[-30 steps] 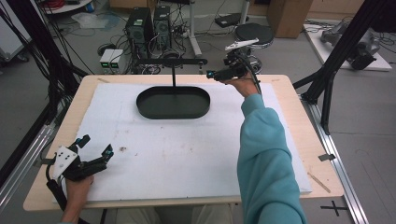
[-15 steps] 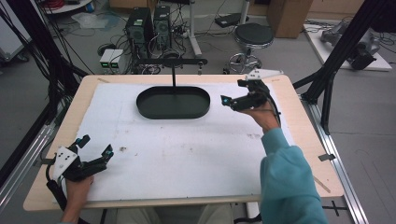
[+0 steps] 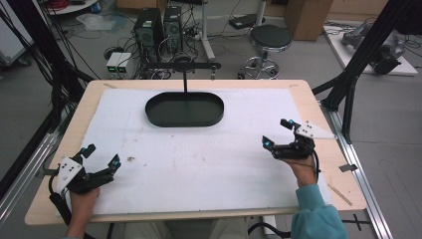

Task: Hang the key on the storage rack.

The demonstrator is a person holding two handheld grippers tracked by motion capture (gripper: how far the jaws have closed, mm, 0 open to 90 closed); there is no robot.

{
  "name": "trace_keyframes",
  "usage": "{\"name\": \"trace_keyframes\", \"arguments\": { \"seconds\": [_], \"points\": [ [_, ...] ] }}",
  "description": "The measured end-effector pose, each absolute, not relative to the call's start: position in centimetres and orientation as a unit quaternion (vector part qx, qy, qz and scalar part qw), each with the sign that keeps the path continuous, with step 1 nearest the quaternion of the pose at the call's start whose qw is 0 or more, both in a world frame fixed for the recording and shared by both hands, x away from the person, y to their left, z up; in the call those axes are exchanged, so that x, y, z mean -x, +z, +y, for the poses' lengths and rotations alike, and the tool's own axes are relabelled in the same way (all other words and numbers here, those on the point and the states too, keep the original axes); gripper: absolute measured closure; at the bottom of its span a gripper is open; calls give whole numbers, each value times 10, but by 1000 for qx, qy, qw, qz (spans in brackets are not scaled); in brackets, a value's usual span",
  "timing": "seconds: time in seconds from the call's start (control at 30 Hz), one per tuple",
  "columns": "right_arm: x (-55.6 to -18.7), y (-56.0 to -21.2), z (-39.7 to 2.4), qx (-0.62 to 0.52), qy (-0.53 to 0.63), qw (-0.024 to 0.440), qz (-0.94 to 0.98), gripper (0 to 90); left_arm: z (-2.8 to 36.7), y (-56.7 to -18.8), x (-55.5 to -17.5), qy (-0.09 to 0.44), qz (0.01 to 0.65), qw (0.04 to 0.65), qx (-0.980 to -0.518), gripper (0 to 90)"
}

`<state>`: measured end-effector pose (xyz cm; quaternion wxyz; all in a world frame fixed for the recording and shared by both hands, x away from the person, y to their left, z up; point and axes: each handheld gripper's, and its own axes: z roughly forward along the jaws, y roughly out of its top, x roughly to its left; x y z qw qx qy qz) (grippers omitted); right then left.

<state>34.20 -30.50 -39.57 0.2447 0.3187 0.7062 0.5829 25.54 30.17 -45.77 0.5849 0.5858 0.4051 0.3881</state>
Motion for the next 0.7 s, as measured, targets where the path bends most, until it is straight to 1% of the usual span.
{"name": "trace_keyframes", "arguments": {
  "seconds": [0.23, 0.37, 0.43, 0.53, 0.7],
  "points": [
    [-315, -433, -317, -311, 588, 272, 696, 4, 302, -458, -255, 391, 404, 584, -585, 94],
    [-309, -448, -323, -316, 604, 270, 680, 4, 302, -458, -255, 391, 404, 584, -586, 94],
    [-306, -448, -325, -317, 617, 277, 664, 4, 302, -458, -255, 390, 405, 584, -586, 94],
    [-306, -449, -326, -322, 622, 271, 660, 4, 302, -458, -255, 390, 405, 586, -584, 94],
    [-304, -450, -323, -314, 615, 288, 664, 5, 303, -458, -254, 390, 403, 589, -581, 94]
  ]
}}
